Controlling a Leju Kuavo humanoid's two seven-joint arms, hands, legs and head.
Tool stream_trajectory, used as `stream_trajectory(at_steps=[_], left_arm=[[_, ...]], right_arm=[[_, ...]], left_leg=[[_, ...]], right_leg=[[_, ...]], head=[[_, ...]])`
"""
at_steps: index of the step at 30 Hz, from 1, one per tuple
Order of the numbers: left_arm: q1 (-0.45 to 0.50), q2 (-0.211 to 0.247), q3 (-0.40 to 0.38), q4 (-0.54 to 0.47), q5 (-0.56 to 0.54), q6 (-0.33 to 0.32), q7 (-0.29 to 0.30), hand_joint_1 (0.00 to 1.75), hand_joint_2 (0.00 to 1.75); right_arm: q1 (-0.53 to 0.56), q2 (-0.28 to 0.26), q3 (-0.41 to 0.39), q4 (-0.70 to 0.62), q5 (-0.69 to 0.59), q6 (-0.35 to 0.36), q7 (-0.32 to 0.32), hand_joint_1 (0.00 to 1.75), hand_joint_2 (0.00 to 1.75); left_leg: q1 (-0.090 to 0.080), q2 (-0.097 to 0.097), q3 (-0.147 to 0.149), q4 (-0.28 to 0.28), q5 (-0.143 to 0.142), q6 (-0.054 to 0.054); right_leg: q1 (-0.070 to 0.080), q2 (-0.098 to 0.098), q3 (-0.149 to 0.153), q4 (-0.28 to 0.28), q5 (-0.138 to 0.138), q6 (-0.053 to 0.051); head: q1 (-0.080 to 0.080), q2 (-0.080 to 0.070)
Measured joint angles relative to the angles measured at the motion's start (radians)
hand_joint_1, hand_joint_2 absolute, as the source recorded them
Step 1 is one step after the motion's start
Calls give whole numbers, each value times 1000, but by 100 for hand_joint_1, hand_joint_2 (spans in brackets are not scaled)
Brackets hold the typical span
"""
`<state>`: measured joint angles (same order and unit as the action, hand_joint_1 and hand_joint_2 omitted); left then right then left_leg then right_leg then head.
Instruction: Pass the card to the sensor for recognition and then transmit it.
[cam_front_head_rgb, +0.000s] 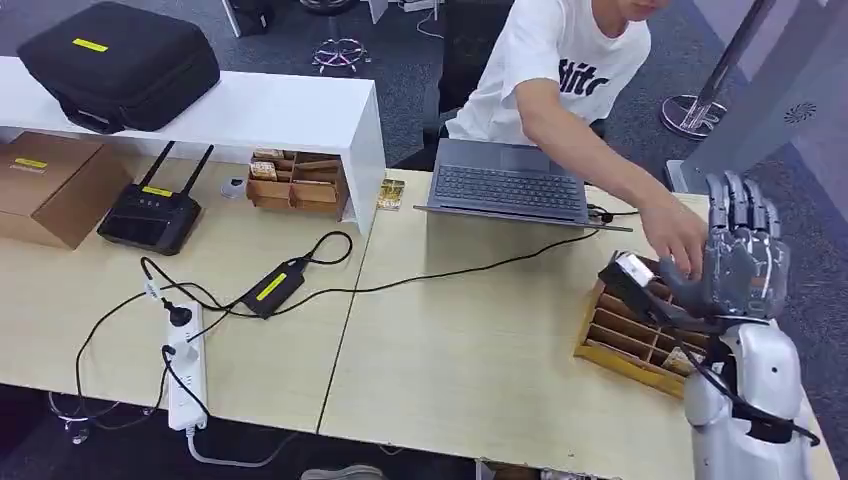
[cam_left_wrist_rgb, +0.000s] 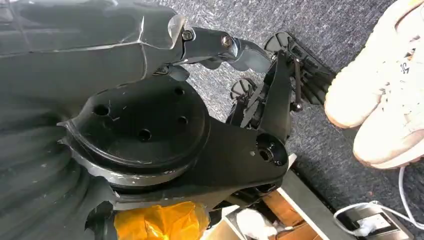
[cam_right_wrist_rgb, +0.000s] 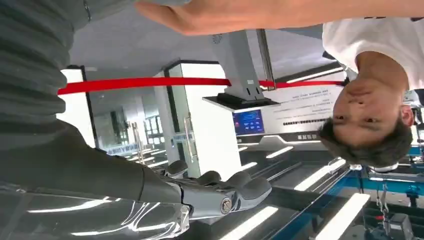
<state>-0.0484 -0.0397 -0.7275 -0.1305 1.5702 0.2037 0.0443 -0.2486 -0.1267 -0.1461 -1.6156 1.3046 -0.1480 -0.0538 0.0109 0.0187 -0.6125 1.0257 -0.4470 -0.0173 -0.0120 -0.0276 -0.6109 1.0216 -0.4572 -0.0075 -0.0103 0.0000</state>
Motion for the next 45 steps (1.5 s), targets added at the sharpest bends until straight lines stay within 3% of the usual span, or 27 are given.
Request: stream_trajectory(at_steps=[35,45], left_arm=[[0,-5,1,0,0,3,-3,0,175],[0,-13,11,0,0,10,-20,0,175]], right_arm=[[36,3,-26,-9,-3,-7,-5,0,175],[110,24,-33,-96,-93,-56,-67,0,175]], left_leg=[[0,0,0,0,0,0],[0,0,0,0,0,0]], right_leg=[[0,0,0,0,0,0],[0,0,0,0,-1,0]], head=[[0,0],[0,0]])
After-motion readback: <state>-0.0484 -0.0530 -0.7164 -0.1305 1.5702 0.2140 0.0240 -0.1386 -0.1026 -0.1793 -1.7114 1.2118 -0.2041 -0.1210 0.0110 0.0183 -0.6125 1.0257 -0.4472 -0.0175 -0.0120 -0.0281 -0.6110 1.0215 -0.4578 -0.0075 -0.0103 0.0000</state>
